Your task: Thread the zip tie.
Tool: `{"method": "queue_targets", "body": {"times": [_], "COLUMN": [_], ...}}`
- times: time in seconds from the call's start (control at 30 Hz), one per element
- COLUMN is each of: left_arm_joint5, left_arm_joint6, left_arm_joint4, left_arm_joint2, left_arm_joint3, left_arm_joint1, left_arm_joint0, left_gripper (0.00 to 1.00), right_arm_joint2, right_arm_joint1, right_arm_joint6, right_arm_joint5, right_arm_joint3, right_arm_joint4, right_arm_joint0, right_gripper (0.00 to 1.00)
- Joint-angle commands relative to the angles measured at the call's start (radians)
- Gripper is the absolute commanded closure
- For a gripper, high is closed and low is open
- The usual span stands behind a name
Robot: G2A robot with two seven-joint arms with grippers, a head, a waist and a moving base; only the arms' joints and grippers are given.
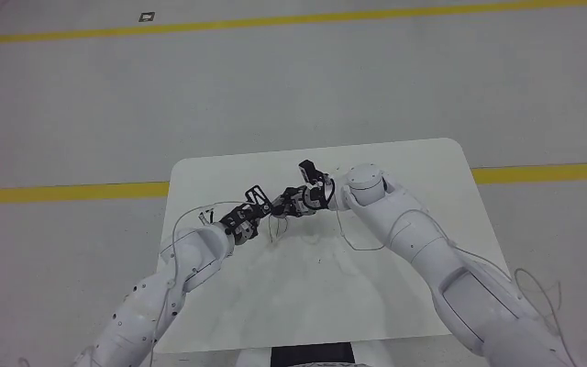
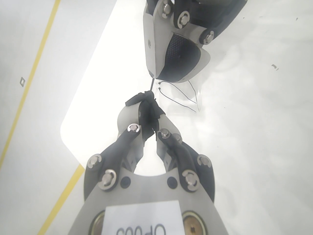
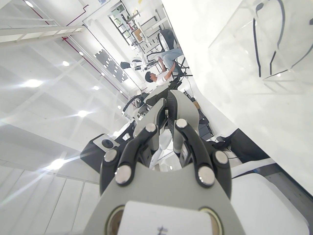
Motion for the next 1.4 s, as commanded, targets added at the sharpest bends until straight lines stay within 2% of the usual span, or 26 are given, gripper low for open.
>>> {"method": "queue_targets", "body": {"times": [0.0, 0.03, 0.07, 0.1, 0.3, 0.43, 0.57, 0.67, 0.73, 0.97, 1.03, 1.13, 1.27, 1.37], "left_arm_joint5": [0.001, 0.002, 0.002, 0.002, 0.001, 0.003, 0.000, 0.000, 0.000, 0.000, 0.000, 0.000, 0.000, 0.000], "left_arm_joint6": [-0.001, -0.001, -0.001, -0.002, 0.002, 0.008, 0.035, 0.051, 0.028, 0.028, 0.072, 0.084, 0.070, 0.026], "left_arm_joint4": [0.000, -0.001, -0.002, -0.003, -0.015, -0.036, -0.130, -0.259, -0.291, -0.291, -0.429, -0.654, -0.886, -1.067], "left_arm_joint2": [0.001, 0.001, 0.001, 0.001, -0.010, -0.037, -0.074, -0.075, -0.081, -0.081, -0.096, -0.144, -0.162, -0.152], "left_arm_joint3": [0.001, 0.001, 0.001, 0.002, -0.003, -0.007, -0.009, -0.013, 0.001, 0.001, 0.052, 0.134, 0.174, 0.198], "left_arm_joint1": [0.000, 0.000, 0.000, -0.001, 0.001, 0.005, 0.018, 0.042, 0.056, 0.056, 0.053, 0.060, 0.081, 0.100], "left_arm_joint0": [-0.001, -0.001, -0.001, -0.002, 0.002, 0.012, 0.026, 0.026, 0.014, 0.014, 0.018, 0.002, -0.006, -0.022], "left_gripper": [1.00, 0.82, 0.39, 0.00, 0.00, 0.00, 0.00, 0.00, 0.00, 0.00, 0.00, 0.00, 0.00, 0.00], "right_arm_joint2": [0.001, 0.003, 0.005, 0.007, 0.026, 0.044, 0.060, 0.073, 0.075, 0.078, 0.095, 0.133, 0.186, 0.210], "right_arm_joint1": [0.000, 0.000, 0.000, 0.000, 0.006, 0.015, 0.030, 0.047, 0.048, 0.049, 0.055, 0.071, 0.092, 0.104], "right_arm_joint6": [-0.001, 0.000, 0.000, -0.001, -0.007, -0.015, -0.001, 0.018, 0.018, 0.000, -0.021, -0.019, 0.015, 0.033], "right_arm_joint5": [-0.001, -0.002, -0.004, -0.008, -0.030, -0.057, -0.130, -0.216, -0.223, -0.231, -0.256, -0.311, -0.430, -0.494], "right_arm_joint3": [0.000, 0.000, 0.000, 0.000, -0.006, -0.013, -0.036, -0.073, -0.077, -0.081, -0.092, -0.096, -0.114, -0.128], "right_arm_joint4": [-0.002, -0.003, -0.004, -0.005, -0.011, -0.029, -0.077, -0.138, -0.144, -0.148, -0.148, -0.148, -0.140, -0.156], "right_arm_joint0": [0.000, -0.001, -0.001, -0.002, -0.010, -0.018, -0.029, -0.043, -0.044, -0.050, -0.072, -0.093, -0.127, -0.144], "right_gripper": [1.00, 1.00, 1.00, 1.00, 1.00, 1.00, 1.00, 1.00, 1.00, 1.00, 1.00, 1.00, 1.00, 1.00]}}
